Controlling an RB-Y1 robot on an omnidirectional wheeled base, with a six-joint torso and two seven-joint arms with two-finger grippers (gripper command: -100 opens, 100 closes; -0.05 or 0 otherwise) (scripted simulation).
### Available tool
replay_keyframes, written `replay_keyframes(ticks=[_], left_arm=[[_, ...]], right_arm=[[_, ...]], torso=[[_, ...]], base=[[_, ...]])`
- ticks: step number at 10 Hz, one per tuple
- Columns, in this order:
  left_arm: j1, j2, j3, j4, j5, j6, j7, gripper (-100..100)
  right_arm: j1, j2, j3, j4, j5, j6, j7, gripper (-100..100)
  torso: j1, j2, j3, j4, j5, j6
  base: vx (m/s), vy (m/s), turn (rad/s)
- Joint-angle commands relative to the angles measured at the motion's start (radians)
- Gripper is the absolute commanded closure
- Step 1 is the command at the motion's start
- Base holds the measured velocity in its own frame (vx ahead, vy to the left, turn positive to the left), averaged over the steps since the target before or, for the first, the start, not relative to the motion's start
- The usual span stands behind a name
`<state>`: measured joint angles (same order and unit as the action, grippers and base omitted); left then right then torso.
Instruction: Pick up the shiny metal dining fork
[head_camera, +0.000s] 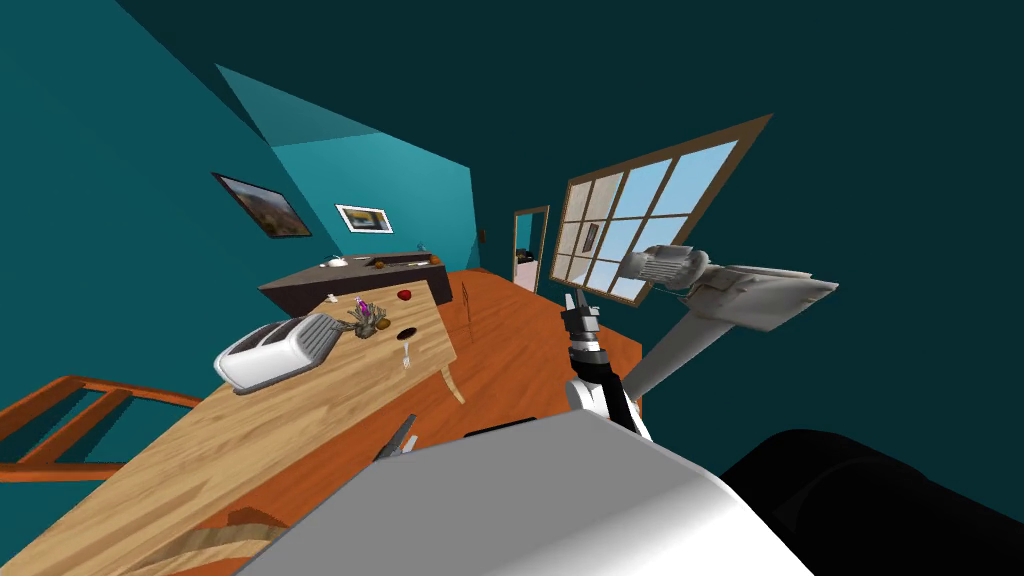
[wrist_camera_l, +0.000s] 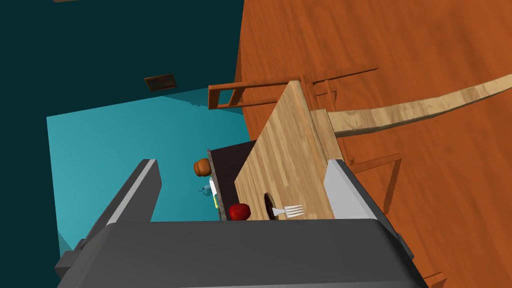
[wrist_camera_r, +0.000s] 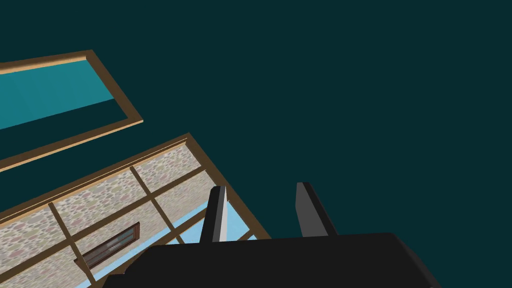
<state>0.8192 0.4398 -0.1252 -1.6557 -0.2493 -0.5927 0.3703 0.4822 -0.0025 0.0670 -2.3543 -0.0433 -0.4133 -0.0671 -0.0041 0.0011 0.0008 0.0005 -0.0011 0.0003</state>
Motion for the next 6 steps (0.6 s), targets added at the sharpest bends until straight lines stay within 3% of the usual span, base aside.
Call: replay_keyframes(ticks=[1, 2, 3, 4, 5, 6], left_arm=[[0.001, 0.038, -0.001, 0.037, -0.003, 0.011, 0.033, -100], [0.018, 0.072, -0.011, 0.069, -0.016, 0.004, 0.058, -100], [0.018, 0.072, -0.011, 0.089, -0.016, 0.004, 0.058, -100], [0.033, 0.107, -0.021, 0.116, -0.029, -0.003, 0.083, -100], [0.033, 0.107, -0.021, 0.142, -0.029, -0.003, 0.083, -100], [0.047, 0.143, -0.031, 0.167, -0.041, -0.010, 0.106, -100]], right_arm=[[0.000, 0.000, 0.000, 0.000, 0.000, 0.000, 0.000, 0], [0.000, 0.000, 0.000, 0.000, 0.000, 0.000, 0.000, 0], [0.000, 0.000, 0.000, 0.000, 0.000, 0.000, 0.000, 0], [0.000, 0.000, 0.000, 0.000, 0.000, 0.000, 0.000, 0], [0.000, 0.000, 0.000, 0.000, 0.000, 0.000, 0.000, 0], [0.000, 0.000, 0.000, 0.000, 0.000, 0.000, 0.000, 0]], torso=[[0.000, 0.000, 0.000, 0.000, 0.000, 0.000], [0.001, -0.001, 0.000, 0.000, 0.000, -0.001], [0.002, -0.001, -0.001, 0.000, 0.000, 0.000], [0.003, -0.001, -0.001, 0.000, 0.001, -0.001], [0.004, -0.002, -0.001, 0.000, 0.001, 0.000], [0.004, -0.002, -0.001, -0.001, 0.001, -0.001]], base=[[0.008, -0.062, -0.063], [0.014, -0.048, -0.134], [0.016, -0.027, -0.080], [0.040, -0.031, -0.148], [0.035, -0.025, -0.090], [0.042, -0.034, -0.178]])
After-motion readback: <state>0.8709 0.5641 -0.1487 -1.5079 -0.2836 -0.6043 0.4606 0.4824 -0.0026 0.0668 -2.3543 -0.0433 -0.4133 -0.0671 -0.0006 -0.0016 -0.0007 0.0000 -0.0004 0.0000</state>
